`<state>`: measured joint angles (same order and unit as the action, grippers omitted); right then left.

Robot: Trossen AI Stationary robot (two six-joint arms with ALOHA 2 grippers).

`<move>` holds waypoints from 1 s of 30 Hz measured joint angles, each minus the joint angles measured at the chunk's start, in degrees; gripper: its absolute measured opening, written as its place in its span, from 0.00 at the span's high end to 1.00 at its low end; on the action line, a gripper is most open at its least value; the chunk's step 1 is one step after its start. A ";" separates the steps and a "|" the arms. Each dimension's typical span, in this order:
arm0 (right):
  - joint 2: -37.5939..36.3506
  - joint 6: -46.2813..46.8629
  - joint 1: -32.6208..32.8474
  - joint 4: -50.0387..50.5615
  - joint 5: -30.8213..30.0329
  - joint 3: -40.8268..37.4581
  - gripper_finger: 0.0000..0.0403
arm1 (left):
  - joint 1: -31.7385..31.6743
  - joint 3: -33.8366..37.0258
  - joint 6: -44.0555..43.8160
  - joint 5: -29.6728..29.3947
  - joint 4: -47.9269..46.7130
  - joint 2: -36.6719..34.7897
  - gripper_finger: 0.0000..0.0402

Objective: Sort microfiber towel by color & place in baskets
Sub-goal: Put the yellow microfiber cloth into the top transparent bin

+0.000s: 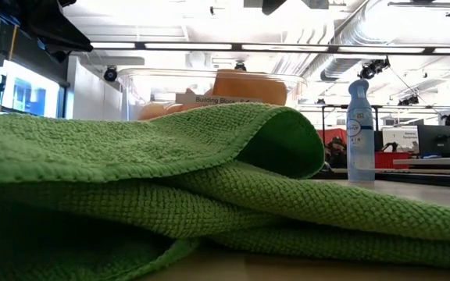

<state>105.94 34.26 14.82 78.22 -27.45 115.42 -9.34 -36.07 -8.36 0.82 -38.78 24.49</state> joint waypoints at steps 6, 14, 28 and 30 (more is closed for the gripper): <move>-3.87 -4.39 0.61 -7.01 1.04 -7.81 1.00 | 0.02 0.00 -2.07 -1.63 -0.01 0.28 0.88; -23.44 -4.64 0.82 -32.81 6.53 -37.94 1.00 | 0.00 -0.02 -4.25 -2.40 -0.53 1.70 0.88; -52.91 -3.20 0.82 -42.30 6.32 -57.55 1.00 | 1.37 -9.89 -9.87 -1.48 -19.04 18.56 0.97; -54.66 -3.26 0.82 -42.73 6.22 -58.74 1.00 | 1.97 -12.82 -7.88 -2.51 -23.67 22.13 0.98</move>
<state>51.29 31.01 15.64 35.49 -21.23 56.68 -7.37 -48.89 -16.24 -1.69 -62.45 46.62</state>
